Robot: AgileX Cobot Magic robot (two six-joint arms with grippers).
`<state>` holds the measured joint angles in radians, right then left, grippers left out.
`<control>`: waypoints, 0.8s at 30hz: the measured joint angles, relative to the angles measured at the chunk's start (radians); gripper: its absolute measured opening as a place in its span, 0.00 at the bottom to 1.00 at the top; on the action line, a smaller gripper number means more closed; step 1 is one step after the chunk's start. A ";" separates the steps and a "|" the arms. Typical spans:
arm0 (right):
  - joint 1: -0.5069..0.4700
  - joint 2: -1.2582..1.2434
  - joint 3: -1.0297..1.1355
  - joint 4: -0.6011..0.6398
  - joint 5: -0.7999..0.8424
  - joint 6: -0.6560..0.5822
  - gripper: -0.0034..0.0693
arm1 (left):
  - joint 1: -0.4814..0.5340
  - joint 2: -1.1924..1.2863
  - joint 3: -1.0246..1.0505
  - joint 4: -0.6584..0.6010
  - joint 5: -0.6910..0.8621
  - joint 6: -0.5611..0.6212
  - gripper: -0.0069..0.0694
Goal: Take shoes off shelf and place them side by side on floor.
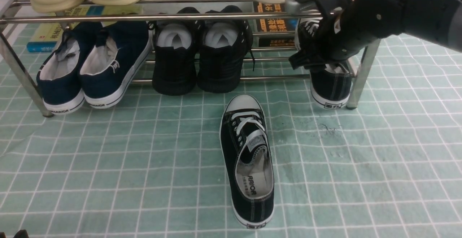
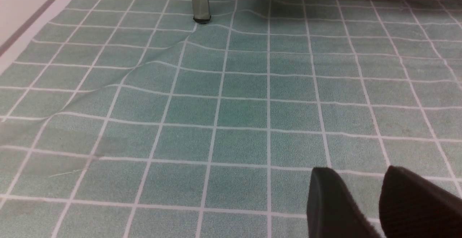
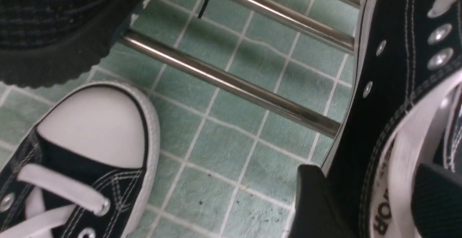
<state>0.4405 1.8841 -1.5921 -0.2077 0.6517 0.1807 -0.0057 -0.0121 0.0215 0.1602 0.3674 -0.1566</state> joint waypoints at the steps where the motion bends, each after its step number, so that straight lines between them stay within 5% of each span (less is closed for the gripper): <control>1: 0.000 0.007 0.000 -0.014 -0.007 0.017 0.57 | 0.000 0.000 0.000 0.000 0.000 0.000 0.41; 16: 0.000 0.100 0.000 -0.130 -0.053 0.205 0.54 | 0.000 0.000 0.000 0.000 0.000 0.000 0.41; 24: 0.000 0.088 0.000 -0.116 -0.042 0.218 0.15 | 0.000 0.000 0.000 0.000 0.000 0.000 0.41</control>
<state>0.4405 1.9726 -1.5919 -0.3236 0.6098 0.3985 -0.0057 -0.0121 0.0215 0.1602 0.3674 -0.1566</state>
